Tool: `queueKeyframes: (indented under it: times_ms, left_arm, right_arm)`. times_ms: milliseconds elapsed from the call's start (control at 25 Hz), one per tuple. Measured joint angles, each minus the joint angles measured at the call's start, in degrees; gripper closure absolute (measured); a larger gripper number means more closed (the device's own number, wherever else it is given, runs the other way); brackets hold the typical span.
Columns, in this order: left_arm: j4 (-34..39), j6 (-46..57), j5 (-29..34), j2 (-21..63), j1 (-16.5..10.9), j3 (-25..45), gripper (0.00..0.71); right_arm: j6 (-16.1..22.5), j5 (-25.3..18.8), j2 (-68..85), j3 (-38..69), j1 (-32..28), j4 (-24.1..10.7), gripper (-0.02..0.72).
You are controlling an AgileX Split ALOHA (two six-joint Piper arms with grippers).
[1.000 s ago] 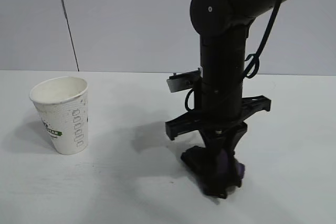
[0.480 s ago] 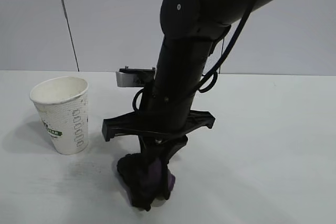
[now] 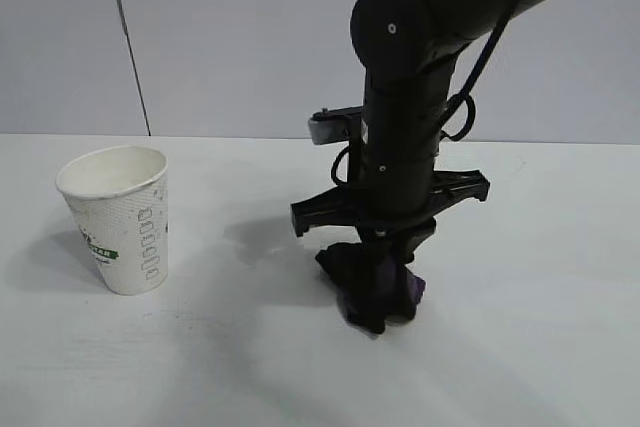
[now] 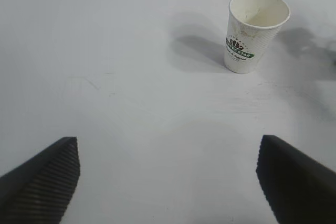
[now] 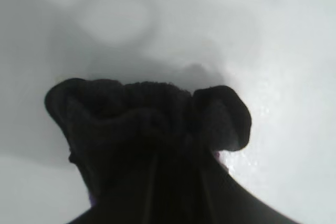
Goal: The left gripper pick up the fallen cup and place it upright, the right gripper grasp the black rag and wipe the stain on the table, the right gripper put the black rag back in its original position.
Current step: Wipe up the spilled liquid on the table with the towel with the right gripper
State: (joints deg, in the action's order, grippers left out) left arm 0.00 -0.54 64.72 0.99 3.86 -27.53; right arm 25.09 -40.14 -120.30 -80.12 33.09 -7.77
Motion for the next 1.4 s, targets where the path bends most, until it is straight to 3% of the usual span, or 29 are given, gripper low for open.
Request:
queueKeyframes:
  times_ms: [200, 320, 440, 520, 640, 800, 920, 1000, 1040, 1240, 1320, 1400]
  left_arm:
    - [0.0, 0.0, 0.0, 0.0, 0.0, 0.0, 0.053]
    - [0.0, 0.0, 0.0, 0.0, 0.0, 0.0, 0.053]
    - [0.0, 0.0, 0.0, 0.0, 0.0, 0.0, 0.053]
    - [0.0, 0.0, 0.0, 0.0, 0.0, 0.0, 0.053]
    - [0.0, 0.0, 0.0, 0.0, 0.0, 0.0, 0.053]
    - [0.0, 0.0, 0.0, 0.0, 0.0, 0.0, 0.053]
    - [0.0, 0.0, 0.0, 0.0, 0.0, 0.0, 0.053]
    - [0.0, 0.0, 0.0, 0.0, 0.0, 0.0, 0.053]
    - [0.0, 0.0, 0.0, 0.0, 0.0, 0.0, 0.053]
    - [0.0, 0.0, 0.0, 0.0, 0.0, 0.0, 0.054]
    - [0.0, 0.0, 0.0, 0.0, 0.0, 0.0, 0.054]
    - [0.0, 0.0, 0.0, 0.0, 0.0, 0.0, 0.054]
  right_arm:
    - [-0.2, 10.5, -0.5, 0.0, 3.4, 8.7, 0.603]
    - [-0.9, 14.7, -1.9, 0.0, 5.2, 10.0, 0.603]
    - [-0.9, 15.2, -3.1, -0.1, 5.3, 9.7, 0.603]
    - [-0.9, 13.8, -3.1, -0.3, 4.7, 8.5, 0.603]
    - [-1.1, 8.8, -2.3, -0.5, 2.8, 3.7, 0.603]
    - [-1.3, -1.8, -0.6, -0.5, -1.4, -5.5, 0.603]
    - [-4.2, -8.9, 0.7, -0.5, -4.3, -8.3, 0.603]
    - [-7.8, -12.6, 1.2, -0.5, -5.2, -6.4, 0.603]
    - [-9.6, -13.8, 1.3, -0.5, -5.2, -3.7, 0.603]
    - [-21.7, -12.2, 1.4, -0.4, -3.0, 13.7, 0.603]
    - [-23.7, -9.6, 1.4, -0.4, -2.0, 17.0, 0.603]
    - [-23.8, -7.7, 1.4, -0.4, -1.9, 17.4, 0.603]
